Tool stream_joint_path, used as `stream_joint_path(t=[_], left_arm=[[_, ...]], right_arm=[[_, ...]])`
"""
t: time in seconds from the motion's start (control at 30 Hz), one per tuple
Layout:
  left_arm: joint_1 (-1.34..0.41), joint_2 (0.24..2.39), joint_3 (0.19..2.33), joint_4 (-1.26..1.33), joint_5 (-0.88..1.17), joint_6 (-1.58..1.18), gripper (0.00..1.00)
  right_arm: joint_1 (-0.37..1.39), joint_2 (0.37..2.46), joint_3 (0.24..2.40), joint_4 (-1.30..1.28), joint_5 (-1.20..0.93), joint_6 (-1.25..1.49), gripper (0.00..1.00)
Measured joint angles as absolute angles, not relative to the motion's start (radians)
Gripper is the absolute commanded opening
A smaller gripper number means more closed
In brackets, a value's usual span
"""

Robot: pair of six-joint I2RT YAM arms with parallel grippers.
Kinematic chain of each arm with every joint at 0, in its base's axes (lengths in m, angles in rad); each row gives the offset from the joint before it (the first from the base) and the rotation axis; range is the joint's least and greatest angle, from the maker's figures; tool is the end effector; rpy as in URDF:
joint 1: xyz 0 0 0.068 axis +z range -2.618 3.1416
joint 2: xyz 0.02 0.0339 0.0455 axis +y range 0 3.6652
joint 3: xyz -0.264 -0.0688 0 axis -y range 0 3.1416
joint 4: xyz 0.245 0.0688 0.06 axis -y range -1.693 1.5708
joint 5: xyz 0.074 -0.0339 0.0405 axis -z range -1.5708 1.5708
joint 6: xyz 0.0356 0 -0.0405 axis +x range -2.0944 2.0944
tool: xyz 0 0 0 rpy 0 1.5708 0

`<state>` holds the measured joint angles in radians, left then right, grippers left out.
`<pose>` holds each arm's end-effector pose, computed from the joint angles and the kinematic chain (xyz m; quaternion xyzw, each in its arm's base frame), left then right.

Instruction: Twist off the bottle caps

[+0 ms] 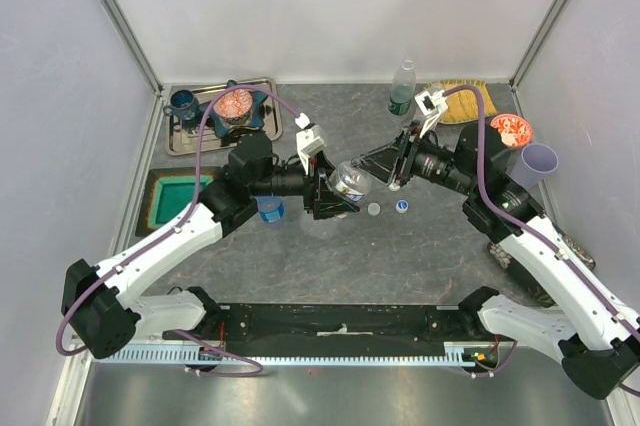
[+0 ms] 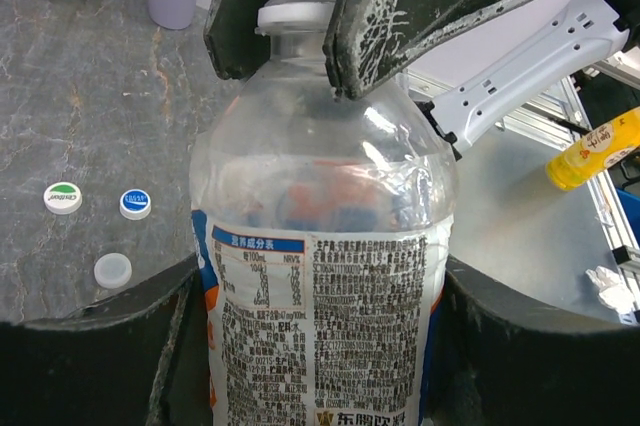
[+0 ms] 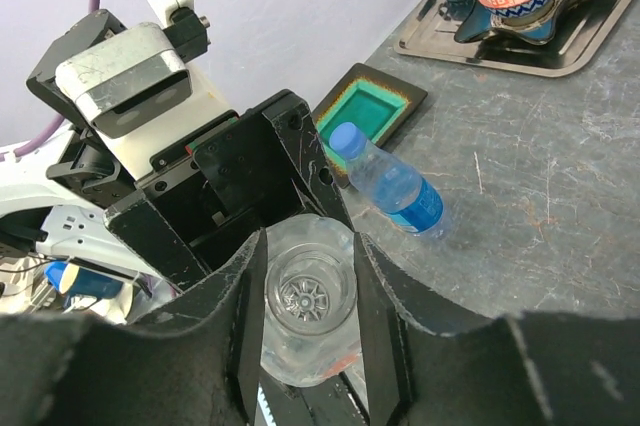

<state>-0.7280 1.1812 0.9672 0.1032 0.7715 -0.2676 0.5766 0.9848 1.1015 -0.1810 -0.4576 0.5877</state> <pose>0.1856 -0.1987 0.3533 0.4018 0.6150 -0.5414 0.4090 0.1726 0.1310 0.4148 -0.1512 0.7113 0.5045 0.4655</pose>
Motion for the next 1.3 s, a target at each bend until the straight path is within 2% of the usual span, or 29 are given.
stream_joint_path(t=[0.03, 0.13, 0.17, 0.2, 0.23, 0.27, 0.5, 0.7, 0.8, 1.0, 1.3], left_arm=[[-0.728, 1.181, 0.967, 0.104, 0.768, -0.268, 0.57], [-0.728, 1.181, 0.967, 0.103, 0.762, -0.267, 0.63], [-0.728, 1.181, 0.967, 0.103, 0.759, -0.267, 0.71], [-0.728, 1.181, 0.967, 0.102, 0.755, -0.267, 0.76], [-0.729, 1.180, 0.967, 0.101, 0.746, -0.267, 0.82], [-0.731, 1.179, 0.967, 0.099, 0.730, -0.267, 0.99], [-0.735, 1.110, 0.968, -0.022, 0.437, -0.266, 1.00], [-0.735, 0.930, 0.953, -0.168, 0.115, -0.271, 0.99], [-0.735, 0.821, 0.931, -0.223, 0.000, -0.271, 0.99], [-0.735, 0.634, 0.853, -0.273, -0.028, -0.270, 0.99], [-0.735, 0.518, 0.789, -0.305, -0.020, -0.269, 1.00]], right_arm=[[0.577, 0.987, 1.102, -0.179, -0.461, 0.590, 0.39], [0.576, 0.990, 1.102, -0.173, -0.465, 0.590, 0.21], [0.576, 0.990, 1.102, -0.173, -0.465, 0.590, 0.07], [0.576, 0.990, 1.102, -0.173, -0.464, 0.590, 0.01], [0.576, 0.991, 1.102, -0.173, -0.459, 0.589, 0.00], [0.576, 0.991, 1.102, -0.174, -0.454, 0.588, 0.00], [0.585, 1.052, 1.211, -0.322, -0.250, 0.524, 0.00], [0.585, 1.173, 1.346, -0.358, 0.075, 0.477, 0.00], [0.585, 1.292, 1.368, -0.297, 0.275, 0.447, 0.00], [0.583, 1.597, 1.420, -0.180, 0.507, 0.368, 0.00], [0.582, 1.965, 1.712, -0.090, 0.658, 0.237, 0.00]])
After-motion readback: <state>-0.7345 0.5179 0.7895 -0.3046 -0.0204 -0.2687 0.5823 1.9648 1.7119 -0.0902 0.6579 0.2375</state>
